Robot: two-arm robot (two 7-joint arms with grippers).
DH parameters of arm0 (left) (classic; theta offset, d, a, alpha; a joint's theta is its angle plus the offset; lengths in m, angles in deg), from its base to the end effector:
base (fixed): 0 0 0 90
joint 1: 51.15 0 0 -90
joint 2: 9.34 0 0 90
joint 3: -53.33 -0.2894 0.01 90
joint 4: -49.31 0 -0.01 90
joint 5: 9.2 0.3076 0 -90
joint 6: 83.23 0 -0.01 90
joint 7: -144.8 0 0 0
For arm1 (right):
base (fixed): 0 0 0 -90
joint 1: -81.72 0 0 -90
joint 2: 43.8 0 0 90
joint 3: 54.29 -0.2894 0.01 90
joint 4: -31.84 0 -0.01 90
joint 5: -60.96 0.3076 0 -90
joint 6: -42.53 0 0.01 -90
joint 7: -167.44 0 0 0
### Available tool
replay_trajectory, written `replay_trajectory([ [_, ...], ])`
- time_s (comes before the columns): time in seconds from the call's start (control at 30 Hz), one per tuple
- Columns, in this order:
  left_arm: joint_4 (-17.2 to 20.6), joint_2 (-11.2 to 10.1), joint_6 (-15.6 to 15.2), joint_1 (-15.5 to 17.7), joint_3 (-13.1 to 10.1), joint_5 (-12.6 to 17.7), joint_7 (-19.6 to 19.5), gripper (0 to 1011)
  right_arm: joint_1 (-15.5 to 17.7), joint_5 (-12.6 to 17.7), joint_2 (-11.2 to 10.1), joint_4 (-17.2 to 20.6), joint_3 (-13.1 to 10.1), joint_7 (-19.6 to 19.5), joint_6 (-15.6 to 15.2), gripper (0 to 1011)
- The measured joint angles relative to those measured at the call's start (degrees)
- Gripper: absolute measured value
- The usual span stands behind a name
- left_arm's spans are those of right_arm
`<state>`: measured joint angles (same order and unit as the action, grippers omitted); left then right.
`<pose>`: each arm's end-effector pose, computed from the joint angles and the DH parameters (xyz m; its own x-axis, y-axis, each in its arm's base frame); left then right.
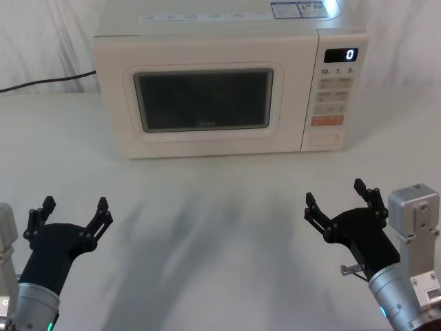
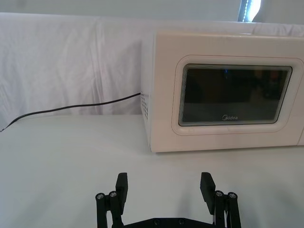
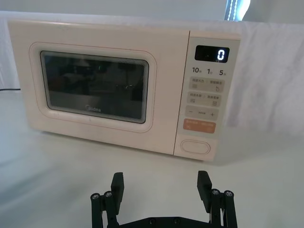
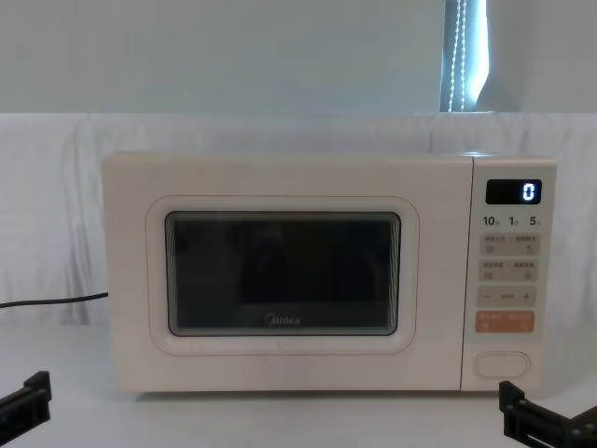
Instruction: Press the button to open the microwave door with one hand; close the microwave door with the other hand.
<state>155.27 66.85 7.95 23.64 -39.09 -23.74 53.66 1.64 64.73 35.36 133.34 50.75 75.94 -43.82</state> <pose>0.2519 0.0375 -0.2846 0.1246 0.9917 -0.0326 -0.9921 0.1241 -0.0175 0.2648 0.0381 -0.2969 0.2626 -0.9625 0.0675 0.9628 0.2661 0.0481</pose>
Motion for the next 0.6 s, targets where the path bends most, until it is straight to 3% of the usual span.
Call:
replay_trajectory([
  [0.37,0.0,0.0,0.0,0.0,0.0,0.0,0.0,1001,0.0,0.0,0.0,0.0,0.0,0.0,0.0,993],
  [0.6,0.0,0.0,0.0,0.0,0.0,0.0,0.0,1001,0.0,0.0,0.0,0.0,0.0,0.0,0.0,826],
])
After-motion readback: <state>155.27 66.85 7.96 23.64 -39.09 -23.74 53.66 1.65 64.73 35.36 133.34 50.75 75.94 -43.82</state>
